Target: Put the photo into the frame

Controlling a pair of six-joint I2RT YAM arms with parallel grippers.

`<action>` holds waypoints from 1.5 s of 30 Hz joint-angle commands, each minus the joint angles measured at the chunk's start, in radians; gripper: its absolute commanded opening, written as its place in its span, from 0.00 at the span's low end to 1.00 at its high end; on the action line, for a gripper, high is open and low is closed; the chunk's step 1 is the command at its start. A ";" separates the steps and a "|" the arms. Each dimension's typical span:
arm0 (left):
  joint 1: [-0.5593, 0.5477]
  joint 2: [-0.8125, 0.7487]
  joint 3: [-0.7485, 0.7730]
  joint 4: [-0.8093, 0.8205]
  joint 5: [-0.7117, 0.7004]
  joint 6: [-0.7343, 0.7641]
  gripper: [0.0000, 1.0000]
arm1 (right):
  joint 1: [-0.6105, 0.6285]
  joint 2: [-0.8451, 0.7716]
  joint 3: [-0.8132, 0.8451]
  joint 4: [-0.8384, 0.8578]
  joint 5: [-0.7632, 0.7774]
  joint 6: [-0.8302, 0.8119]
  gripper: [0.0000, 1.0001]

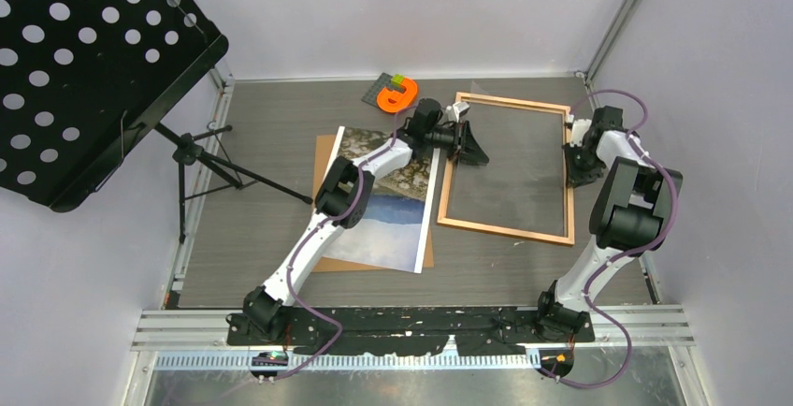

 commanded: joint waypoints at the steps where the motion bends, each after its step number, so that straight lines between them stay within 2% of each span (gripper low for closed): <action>1: -0.097 -0.089 -0.053 -0.005 0.139 0.013 0.29 | 0.084 0.060 -0.001 0.064 -0.208 0.007 0.06; 8: -0.098 -0.117 -0.063 0.020 0.162 0.021 0.35 | 0.101 0.060 -0.001 0.071 -0.196 -0.007 0.06; 22: -0.108 -0.207 -0.172 0.085 0.191 0.018 0.36 | 0.110 0.069 0.012 0.075 -0.184 -0.009 0.06; 25: -0.113 -0.221 -0.194 0.147 0.201 -0.032 0.34 | 0.111 0.074 0.016 0.078 -0.181 -0.005 0.06; 26: -0.114 -0.225 -0.203 0.185 0.146 -0.062 0.34 | 0.110 0.075 0.019 0.078 -0.179 -0.001 0.06; 27: -0.116 -0.230 -0.217 0.228 0.202 -0.111 0.33 | 0.110 0.076 0.021 0.078 -0.173 0.004 0.06; 32: -0.122 -0.242 -0.266 0.403 0.216 -0.255 0.27 | 0.108 0.090 0.041 0.078 -0.149 0.024 0.06; 45: -0.126 -0.261 -0.303 0.429 0.211 -0.277 0.15 | 0.097 0.106 0.060 0.072 -0.132 0.051 0.06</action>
